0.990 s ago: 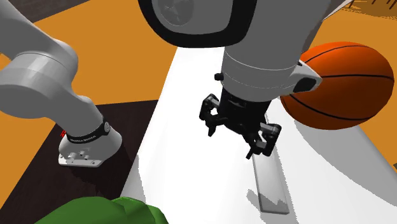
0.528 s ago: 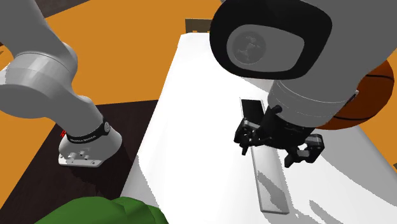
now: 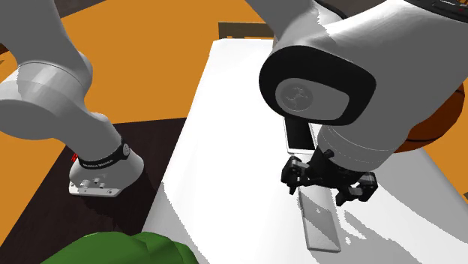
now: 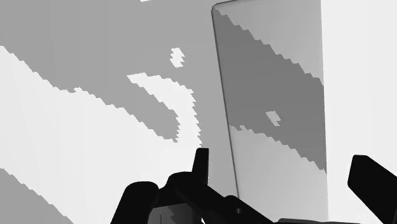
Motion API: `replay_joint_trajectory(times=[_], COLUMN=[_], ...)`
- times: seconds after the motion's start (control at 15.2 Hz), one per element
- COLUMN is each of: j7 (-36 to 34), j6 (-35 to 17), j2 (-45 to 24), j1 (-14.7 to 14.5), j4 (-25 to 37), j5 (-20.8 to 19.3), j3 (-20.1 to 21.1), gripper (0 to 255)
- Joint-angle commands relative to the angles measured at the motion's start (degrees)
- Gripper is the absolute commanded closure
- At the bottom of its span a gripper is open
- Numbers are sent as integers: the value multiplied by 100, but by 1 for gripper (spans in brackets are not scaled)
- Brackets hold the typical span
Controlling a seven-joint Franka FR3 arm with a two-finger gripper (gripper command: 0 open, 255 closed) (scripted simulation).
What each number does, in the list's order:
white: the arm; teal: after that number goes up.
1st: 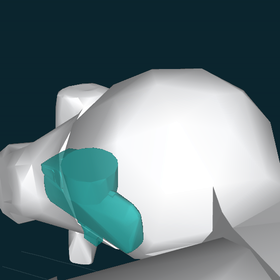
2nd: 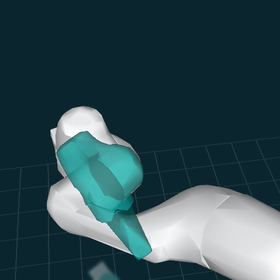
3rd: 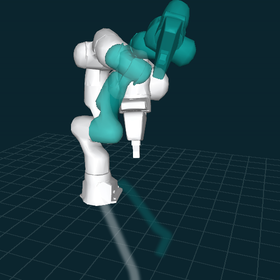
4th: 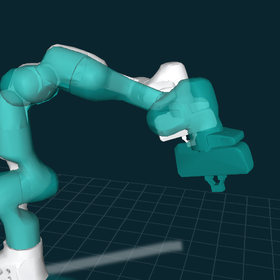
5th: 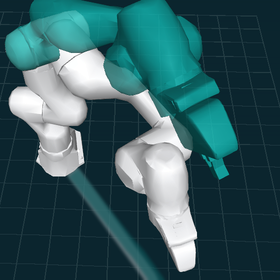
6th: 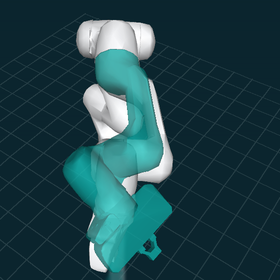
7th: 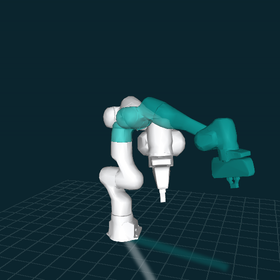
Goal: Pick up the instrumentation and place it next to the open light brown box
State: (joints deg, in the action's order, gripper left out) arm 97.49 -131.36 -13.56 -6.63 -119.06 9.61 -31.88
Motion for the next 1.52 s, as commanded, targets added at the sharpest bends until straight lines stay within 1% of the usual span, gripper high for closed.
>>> replay_joint_trajectory(times=[0.0,0.46,0.53,1.12,1.45], j7=[33,32,32,33,-101], j6=[-90,-89,-89,-90,239], j2=[-49,-49,-49,-49,197], j1=[12,12,12,12,-45], j4=[-47,-47,-47,-47,78], j5=[44,44,44,44,-153], j3=[16,16,16,16,-51], gripper=[0,0,255,255,255])
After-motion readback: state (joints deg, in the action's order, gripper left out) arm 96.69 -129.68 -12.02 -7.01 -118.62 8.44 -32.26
